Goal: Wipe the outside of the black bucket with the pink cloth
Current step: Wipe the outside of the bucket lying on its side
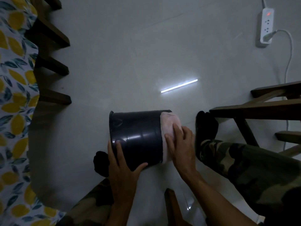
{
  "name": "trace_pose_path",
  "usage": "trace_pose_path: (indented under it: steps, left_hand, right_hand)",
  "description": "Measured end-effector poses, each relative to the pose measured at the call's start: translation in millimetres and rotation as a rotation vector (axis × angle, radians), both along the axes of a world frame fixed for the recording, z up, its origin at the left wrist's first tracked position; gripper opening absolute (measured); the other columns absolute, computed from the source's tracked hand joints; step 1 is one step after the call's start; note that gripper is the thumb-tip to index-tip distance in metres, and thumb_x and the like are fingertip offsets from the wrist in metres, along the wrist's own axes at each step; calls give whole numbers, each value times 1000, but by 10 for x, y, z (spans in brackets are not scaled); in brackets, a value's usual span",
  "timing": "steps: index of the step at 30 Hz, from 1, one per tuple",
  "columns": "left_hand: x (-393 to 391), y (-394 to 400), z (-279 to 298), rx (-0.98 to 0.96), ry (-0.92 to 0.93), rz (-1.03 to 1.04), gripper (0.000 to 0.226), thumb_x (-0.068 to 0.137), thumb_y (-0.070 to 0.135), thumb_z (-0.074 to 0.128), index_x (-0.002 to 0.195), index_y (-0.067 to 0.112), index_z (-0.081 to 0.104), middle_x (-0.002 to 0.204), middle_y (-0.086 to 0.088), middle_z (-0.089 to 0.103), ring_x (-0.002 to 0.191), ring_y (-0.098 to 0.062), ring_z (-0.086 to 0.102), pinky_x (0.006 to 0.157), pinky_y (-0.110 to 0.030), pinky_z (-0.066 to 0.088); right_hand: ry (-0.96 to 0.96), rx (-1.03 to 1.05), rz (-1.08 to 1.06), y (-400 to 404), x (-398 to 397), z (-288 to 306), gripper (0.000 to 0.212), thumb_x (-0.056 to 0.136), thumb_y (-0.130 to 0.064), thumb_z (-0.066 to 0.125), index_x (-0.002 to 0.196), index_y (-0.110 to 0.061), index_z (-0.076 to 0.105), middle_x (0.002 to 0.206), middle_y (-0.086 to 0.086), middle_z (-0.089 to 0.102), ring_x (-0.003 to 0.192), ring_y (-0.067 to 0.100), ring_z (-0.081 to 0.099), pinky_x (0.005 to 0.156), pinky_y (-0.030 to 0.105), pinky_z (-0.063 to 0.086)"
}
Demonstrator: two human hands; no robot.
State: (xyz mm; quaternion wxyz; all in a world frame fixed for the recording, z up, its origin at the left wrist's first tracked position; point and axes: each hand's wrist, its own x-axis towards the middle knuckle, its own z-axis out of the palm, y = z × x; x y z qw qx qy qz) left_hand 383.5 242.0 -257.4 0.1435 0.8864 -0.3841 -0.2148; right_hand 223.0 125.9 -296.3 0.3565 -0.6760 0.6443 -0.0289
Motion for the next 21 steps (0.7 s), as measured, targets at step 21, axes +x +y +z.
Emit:
trace_pose_path:
  steps: [21]
  left_hand:
    - [463,-323,113,311,-102,-144,151,45,95,66,161,24,0,171,-10,2,156,-32,7,117,-66,20]
  right_hand:
    - [49,-239,499,-340,1049,-63,51,108,-50,32,150,-25,46,163,10,41,150,36,39,121,60,29]
